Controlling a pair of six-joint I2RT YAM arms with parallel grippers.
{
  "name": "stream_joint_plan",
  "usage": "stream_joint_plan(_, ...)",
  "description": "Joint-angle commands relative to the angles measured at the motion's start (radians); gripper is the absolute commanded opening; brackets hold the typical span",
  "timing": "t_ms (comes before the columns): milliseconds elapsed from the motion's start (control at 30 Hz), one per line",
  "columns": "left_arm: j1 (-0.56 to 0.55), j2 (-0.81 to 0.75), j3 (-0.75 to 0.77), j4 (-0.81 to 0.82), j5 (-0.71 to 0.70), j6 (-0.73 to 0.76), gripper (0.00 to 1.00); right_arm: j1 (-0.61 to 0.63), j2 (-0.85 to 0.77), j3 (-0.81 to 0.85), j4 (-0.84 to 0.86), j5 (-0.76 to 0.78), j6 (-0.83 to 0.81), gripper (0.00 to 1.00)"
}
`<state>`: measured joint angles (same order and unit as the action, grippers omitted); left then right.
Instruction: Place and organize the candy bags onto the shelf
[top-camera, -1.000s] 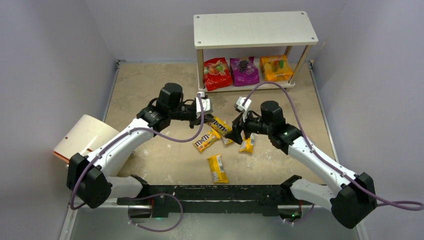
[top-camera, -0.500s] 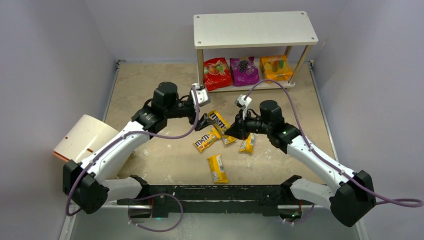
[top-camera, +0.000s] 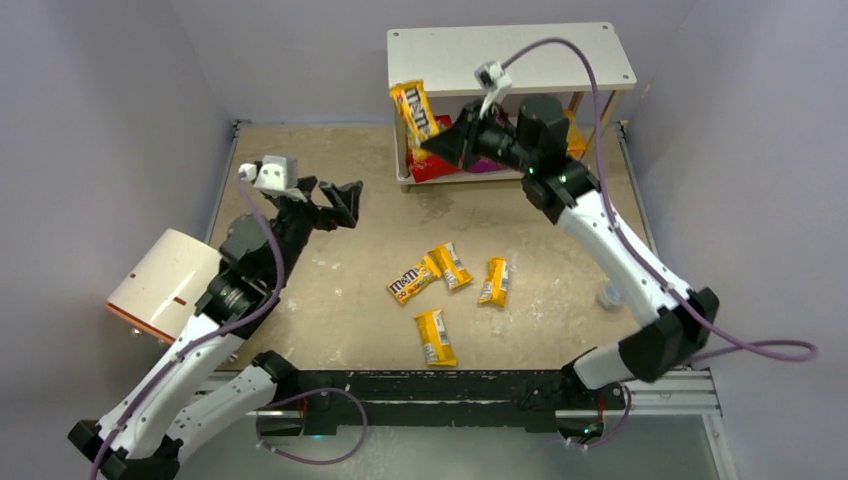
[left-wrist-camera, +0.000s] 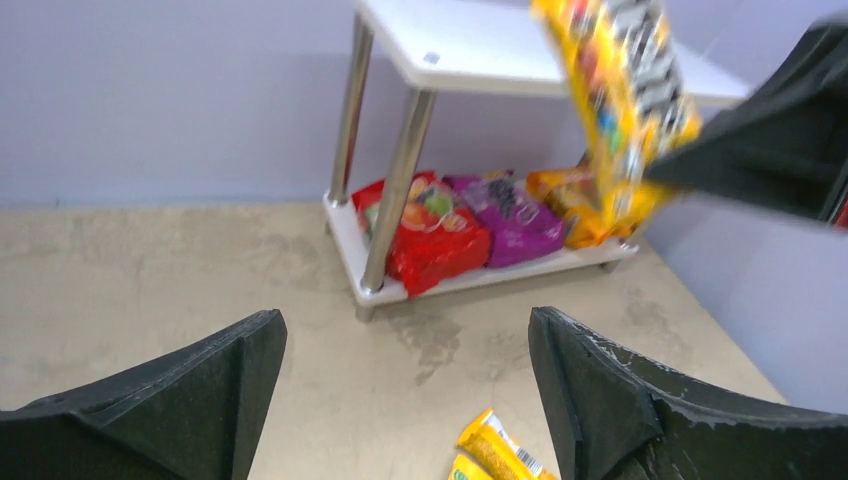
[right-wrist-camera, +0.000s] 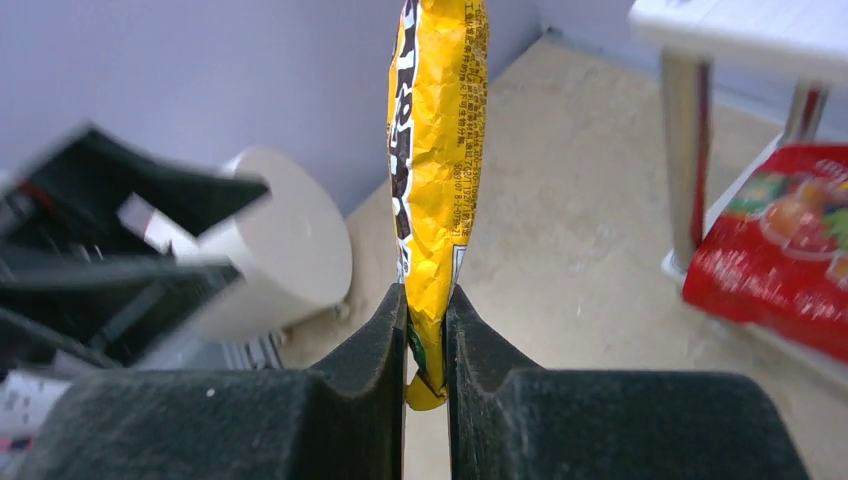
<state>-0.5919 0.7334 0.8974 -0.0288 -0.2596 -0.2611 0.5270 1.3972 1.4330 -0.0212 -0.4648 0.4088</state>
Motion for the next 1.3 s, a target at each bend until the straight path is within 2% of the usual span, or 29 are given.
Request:
stream_joint_plan(0, -0.003, 0.088, -0.003, -0.104, -0.109, -0.152, 0.96, -0.111, 0.223, 0.259, 0.015, -0.026, 0.177, 0.01)
stream_joint_plan(267, -0.003, 0.080, -0.099, -0.074, -0.102, -0.216, 0.96, -0.157, 0.605, 0.804, -0.081, 0.071, 0.223, 0.02)
stream_joint_plan(367, -0.003, 0.078, -0.121, -0.058, -0.103, -0.213, 0.97, -0.165, 0.685, 0.914, -0.080, 0.116, 0.249, 0.02)
stream_joint_plan(533, -0.003, 0.101, -0.112, -0.080, -0.090, -0.224, 0.97, -0.164, 0.708, 0.818, 0.058, 0.157, 0.340, 0.01)
stream_joint_plan(733, -0.002, 0.111, -0.134, -0.066, -0.075, -0.222, 0.98, -0.165, 0.763, 0.835, 0.031, 0.120, 0.330, 0.05)
stream_joint_plan(967, -0.003, 0.162, -0.147, -0.029, -0.046, -0.206, 0.98, -0.165, 0.737, 0.845, -0.060, 0.164, 0.275, 0.22)
stream_joint_plan(1100, -0.003, 0.176, -0.151, -0.011, -0.033, -0.191, 0.98, -0.165, 0.702, 0.844, -0.084, 0.223, 0.250, 0.42)
stream_joint_plan(1200, -0.003, 0.178, -0.159, 0.003, -0.040, -0.191, 0.99, -0.165, 0.677, 0.843, -0.113, 0.268, 0.231, 0.48)
stream_joint_plan(1267, -0.002, 0.178, -0.164, 0.007, -0.046, -0.193, 0.99, -0.165, 0.658, 0.835, -0.128, 0.295, 0.224, 0.56)
